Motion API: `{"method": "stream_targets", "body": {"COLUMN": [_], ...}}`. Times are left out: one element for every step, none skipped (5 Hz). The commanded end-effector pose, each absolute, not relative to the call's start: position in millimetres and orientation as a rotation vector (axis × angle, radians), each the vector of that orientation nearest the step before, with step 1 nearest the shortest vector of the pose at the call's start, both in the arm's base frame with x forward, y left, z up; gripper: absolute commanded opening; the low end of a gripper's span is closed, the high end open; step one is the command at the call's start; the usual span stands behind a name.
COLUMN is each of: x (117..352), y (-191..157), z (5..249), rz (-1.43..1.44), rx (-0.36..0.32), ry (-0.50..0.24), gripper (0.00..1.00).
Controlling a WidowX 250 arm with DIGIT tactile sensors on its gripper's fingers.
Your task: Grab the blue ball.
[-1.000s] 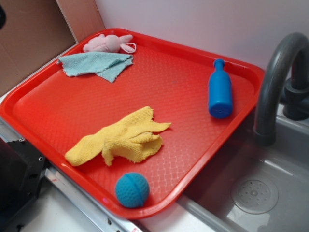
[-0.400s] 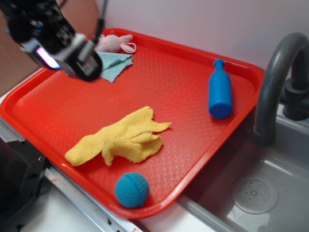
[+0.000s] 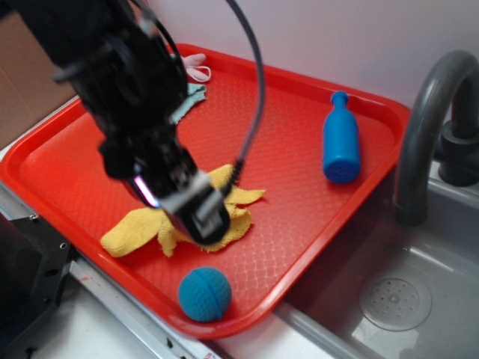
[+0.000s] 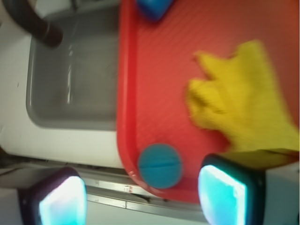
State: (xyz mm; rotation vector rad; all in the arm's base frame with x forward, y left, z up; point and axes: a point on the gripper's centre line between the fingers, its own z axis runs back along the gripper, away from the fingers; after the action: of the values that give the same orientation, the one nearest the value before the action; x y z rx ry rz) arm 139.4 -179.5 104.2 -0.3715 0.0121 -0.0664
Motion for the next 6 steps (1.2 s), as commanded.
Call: {"method": "stream_targets", "body": {"x": [125,120,117,117,115,113], "y": [-203,-202,-197,-189,-184,-178], "z": [67,54,50,42,36,34], "rz": [-0.13,-0.151,-0.167,-0.137,-0.134,-0.113], "rx": [-0.333,-0.322,-0.291,-0.234,-0.211,-0.202], "ry": [0.105,0.158,0.212,0.217,0.219,0.222], "gripper": [1.0,1.0,1.0,1.0,0.81,0.0]}}
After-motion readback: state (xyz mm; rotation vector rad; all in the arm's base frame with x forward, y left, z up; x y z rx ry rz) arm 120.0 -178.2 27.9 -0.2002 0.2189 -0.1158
